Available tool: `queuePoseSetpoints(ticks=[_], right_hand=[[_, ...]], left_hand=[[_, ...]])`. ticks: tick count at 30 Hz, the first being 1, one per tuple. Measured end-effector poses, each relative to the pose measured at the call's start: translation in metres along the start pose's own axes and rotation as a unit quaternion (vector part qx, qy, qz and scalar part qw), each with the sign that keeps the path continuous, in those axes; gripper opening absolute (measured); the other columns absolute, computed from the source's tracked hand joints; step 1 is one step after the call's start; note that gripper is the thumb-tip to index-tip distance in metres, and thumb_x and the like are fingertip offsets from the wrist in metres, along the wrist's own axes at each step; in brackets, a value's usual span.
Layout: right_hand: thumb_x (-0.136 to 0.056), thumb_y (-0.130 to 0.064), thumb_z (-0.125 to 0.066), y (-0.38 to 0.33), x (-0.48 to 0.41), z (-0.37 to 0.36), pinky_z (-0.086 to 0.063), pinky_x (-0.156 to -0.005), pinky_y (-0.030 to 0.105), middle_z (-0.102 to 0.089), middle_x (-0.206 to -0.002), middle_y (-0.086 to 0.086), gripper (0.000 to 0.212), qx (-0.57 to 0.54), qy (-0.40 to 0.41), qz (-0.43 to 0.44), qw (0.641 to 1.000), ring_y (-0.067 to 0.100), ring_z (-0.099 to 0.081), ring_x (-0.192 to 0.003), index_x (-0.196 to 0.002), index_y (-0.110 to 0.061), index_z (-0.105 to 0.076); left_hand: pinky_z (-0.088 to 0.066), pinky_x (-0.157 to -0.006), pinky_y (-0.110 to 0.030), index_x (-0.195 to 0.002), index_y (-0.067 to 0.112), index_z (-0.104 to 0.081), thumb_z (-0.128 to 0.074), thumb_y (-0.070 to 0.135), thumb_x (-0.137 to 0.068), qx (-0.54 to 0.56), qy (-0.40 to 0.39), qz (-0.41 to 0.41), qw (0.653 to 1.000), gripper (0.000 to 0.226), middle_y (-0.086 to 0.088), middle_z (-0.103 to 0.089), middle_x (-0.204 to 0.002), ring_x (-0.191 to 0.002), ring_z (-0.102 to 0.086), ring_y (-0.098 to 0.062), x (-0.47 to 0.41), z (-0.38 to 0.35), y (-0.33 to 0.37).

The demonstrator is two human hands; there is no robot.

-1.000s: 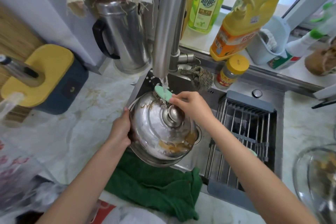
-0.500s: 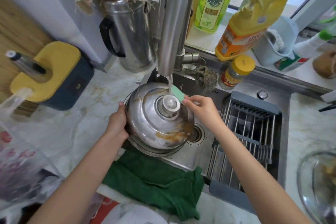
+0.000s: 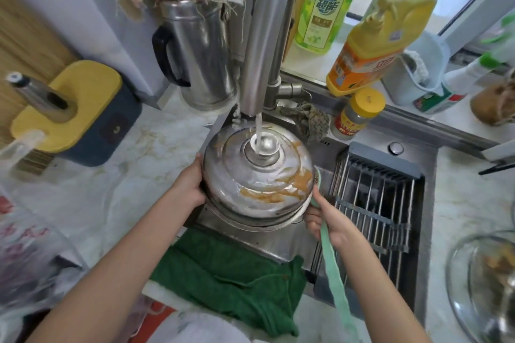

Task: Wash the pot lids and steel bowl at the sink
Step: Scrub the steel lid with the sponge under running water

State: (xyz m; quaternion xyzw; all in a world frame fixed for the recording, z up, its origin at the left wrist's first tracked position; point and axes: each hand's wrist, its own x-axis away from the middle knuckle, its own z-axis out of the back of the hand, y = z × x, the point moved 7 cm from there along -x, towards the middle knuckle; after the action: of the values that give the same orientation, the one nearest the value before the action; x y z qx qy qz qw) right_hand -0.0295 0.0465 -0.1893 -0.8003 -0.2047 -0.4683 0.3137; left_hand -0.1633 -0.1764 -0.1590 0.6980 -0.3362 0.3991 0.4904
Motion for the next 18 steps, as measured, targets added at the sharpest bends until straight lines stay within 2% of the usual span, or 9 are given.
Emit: queuePoseSetpoints(ticks=[2, 3, 5, 7, 8, 10, 13, 16, 18], right_hand=[[-0.086, -0.049, -0.057, 0.000, 0.006, -0.008, -0.032, -0.032, 0.015, -0.051, -0.051, -0.001, 0.041, -0.047, -0.020, 0.021, 0.998, 0.007, -0.041, -0.035, -0.068, -0.012, -0.063], [-0.088, -0.049, -0.055, -0.003, 0.006, -0.012, -0.044, -0.038, 0.018, -0.063, -0.062, 0.003, 0.044, -0.075, -0.029, 0.038, 0.996, 0.012, -0.055, -0.044, -0.073, -0.010, -0.070], [-0.093, -0.047, -0.052, -0.010, 0.008, -0.020, -0.060, -0.070, 0.031, -0.073, -0.097, 0.013, 0.048, -0.137, -0.046, 0.059, 0.988, 0.023, -0.072, -0.083, -0.098, -0.004, -0.074], [-0.091, -0.047, -0.054, -0.019, 0.012, -0.028, -0.053, -0.094, 0.038, -0.063, -0.125, 0.015, 0.055, -0.180, -0.047, 0.076, 0.980, 0.024, -0.062, -0.114, -0.122, -0.003, -0.064], [-0.087, -0.050, -0.054, -0.025, 0.015, -0.031, -0.051, -0.095, 0.039, -0.061, -0.128, 0.015, 0.060, -0.191, -0.040, 0.097, 0.976, 0.023, -0.060, -0.117, -0.125, -0.004, -0.061], [-0.083, -0.056, -0.048, -0.037, 0.021, -0.038, -0.054, -0.086, 0.040, -0.068, -0.116, 0.016, 0.063, -0.189, -0.030, 0.142, 0.971, 0.025, -0.066, -0.104, -0.115, -0.005, -0.065], [-0.095, -0.038, -0.049, -0.046, 0.027, -0.047, -0.060, -0.069, 0.043, -0.073, -0.096, 0.017, 0.037, -0.184, -0.018, 0.158, 0.970, 0.027, -0.072, -0.085, -0.104, -0.005, -0.065], [-0.097, -0.031, -0.050, -0.047, 0.028, -0.051, -0.059, -0.072, 0.049, -0.067, -0.114, 0.018, 0.033, -0.175, -0.003, 0.167, 0.970, 0.031, -0.065, -0.105, -0.120, -0.008, -0.058], [-0.097, -0.031, -0.050, -0.049, 0.025, -0.050, -0.060, -0.063, 0.047, -0.066, -0.116, 0.017, 0.033, -0.185, 0.003, 0.185, 0.965, 0.029, -0.066, -0.101, -0.123, -0.010, -0.056]], left_hand=[[-0.051, -0.064, -0.037, -0.100, 0.011, -0.068, -0.059, 0.041, -0.092, -0.026, -0.033, 0.024, 0.999, 0.032, -0.011, -0.070, -0.098, -0.086, -0.064, -0.027, 0.000, -0.011, -0.002], [-0.052, -0.067, -0.038, -0.101, 0.009, -0.068, -0.061, 0.038, -0.091, -0.036, -0.046, 0.031, 0.998, 0.031, -0.012, -0.070, -0.101, -0.089, -0.064, -0.028, -0.002, -0.015, -0.003], [-0.055, -0.075, -0.040, -0.108, 0.007, -0.067, -0.063, 0.036, -0.091, -0.052, -0.066, 0.043, 0.995, 0.034, -0.015, -0.068, -0.112, -0.096, -0.065, -0.030, -0.005, -0.023, -0.006], [-0.056, -0.077, -0.040, -0.111, 0.007, -0.066, -0.064, 0.034, -0.090, -0.070, -0.066, 0.050, 0.994, 0.035, -0.015, -0.068, -0.113, -0.098, -0.066, -0.030, -0.008, -0.026, -0.010], [-0.056, -0.075, -0.039, -0.109, 0.006, -0.067, -0.063, 0.034, -0.091, -0.074, -0.060, 0.050, 0.994, 0.033, -0.015, -0.069, -0.108, -0.095, -0.066, -0.029, -0.009, -0.026, -0.012], [-0.057, -0.068, -0.037, -0.100, 0.006, -0.068, -0.060, 0.034, -0.093, -0.083, -0.047, 0.055, 0.994, 0.030, -0.013, -0.070, -0.098, -0.088, -0.066, -0.028, -0.009, -0.026, -0.016], [-0.057, -0.057, -0.040, -0.095, 0.004, -0.066, -0.049, 0.031, -0.100, -0.058, -0.036, 0.060, 0.996, 0.032, -0.015, -0.069, -0.097, -0.083, -0.064, -0.029, -0.011, -0.026, -0.020], [-0.053, -0.068, -0.043, -0.100, 0.004, -0.065, -0.035, 0.030, -0.103, -0.043, -0.015, 0.060, 0.997, 0.039, -0.019, -0.067, -0.101, -0.089, -0.062, -0.032, -0.016, -0.024, -0.022], [-0.052, -0.085, -0.044, -0.109, 0.005, -0.064, -0.033, 0.028, -0.103, -0.031, -0.006, 0.041, 0.999, 0.039, -0.020, -0.065, -0.113, -0.100, -0.061, -0.033, -0.020, -0.027, -0.022]])
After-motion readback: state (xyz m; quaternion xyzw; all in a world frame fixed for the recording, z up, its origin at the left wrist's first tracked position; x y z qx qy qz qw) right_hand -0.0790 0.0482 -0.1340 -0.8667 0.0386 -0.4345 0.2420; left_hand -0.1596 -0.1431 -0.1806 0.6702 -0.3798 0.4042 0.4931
